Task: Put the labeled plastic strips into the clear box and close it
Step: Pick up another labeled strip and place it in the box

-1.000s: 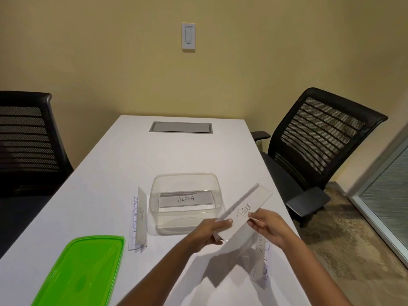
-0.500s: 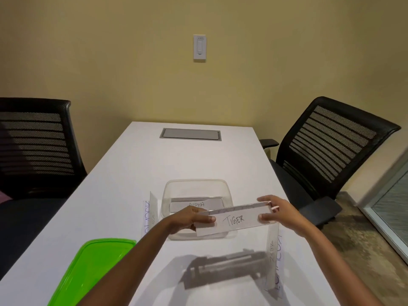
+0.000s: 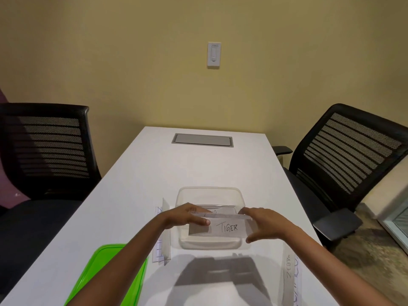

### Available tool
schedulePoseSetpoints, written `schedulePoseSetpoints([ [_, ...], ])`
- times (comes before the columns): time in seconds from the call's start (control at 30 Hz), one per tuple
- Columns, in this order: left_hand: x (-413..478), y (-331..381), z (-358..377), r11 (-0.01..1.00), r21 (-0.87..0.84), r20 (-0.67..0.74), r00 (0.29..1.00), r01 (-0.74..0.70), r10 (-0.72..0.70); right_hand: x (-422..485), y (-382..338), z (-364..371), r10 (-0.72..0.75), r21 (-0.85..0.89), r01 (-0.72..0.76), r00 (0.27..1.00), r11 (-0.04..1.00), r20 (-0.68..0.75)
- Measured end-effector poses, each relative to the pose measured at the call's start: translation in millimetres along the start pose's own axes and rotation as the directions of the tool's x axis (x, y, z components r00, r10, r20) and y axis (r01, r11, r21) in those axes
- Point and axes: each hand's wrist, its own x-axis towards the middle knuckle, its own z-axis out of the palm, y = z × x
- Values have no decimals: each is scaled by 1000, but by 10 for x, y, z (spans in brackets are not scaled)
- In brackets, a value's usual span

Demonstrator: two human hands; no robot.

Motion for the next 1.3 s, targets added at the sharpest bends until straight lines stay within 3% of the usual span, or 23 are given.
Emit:
schedulePoseSetpoints([
  [0.17, 176, 54, -190, 962, 271, -71, 997, 24, -5, 291, -61, 44, -85, -255, 51, 988, 966, -125],
  [0.3, 394, 46, -301, 795, 594, -114, 991, 126, -72, 580, -104, 100, -118, -376, 38, 974, 926, -193],
  [0.43, 639, -2, -343, 638, 747, -132, 983, 186, -131, 834, -121, 224, -106, -394, 17, 973, 919, -206],
  [0.87, 1197, -503, -290, 611, 750, -101, 957, 253, -272, 1400, -42, 635, 36, -309, -26, 999, 951, 26],
  [1.3, 1296, -751, -118, 661, 697, -104, 951, 278, -291, 1558, -40, 886, 121, -306, -88, 988, 948, 91],
])
